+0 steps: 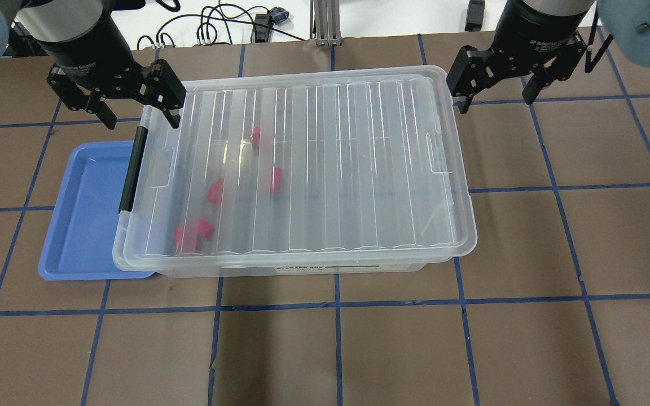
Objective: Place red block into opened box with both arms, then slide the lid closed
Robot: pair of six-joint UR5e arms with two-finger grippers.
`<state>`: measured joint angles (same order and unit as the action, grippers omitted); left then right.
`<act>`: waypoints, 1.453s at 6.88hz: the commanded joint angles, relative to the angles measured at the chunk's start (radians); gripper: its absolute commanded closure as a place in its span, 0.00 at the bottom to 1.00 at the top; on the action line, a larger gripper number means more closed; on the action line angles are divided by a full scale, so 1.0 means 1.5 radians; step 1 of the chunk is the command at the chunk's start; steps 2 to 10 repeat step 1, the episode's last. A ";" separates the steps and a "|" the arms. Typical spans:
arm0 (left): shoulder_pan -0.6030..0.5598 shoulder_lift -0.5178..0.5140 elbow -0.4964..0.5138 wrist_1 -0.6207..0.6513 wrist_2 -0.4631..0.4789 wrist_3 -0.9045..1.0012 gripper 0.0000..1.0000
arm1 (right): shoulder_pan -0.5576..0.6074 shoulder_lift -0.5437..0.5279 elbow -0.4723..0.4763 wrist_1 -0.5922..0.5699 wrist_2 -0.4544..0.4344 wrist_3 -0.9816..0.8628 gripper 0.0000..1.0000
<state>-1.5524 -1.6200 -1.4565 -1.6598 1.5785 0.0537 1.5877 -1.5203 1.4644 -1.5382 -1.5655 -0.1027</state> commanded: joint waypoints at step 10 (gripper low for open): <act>0.000 0.001 0.000 0.000 0.000 0.000 0.00 | 0.000 0.000 0.000 0.000 0.000 0.000 0.00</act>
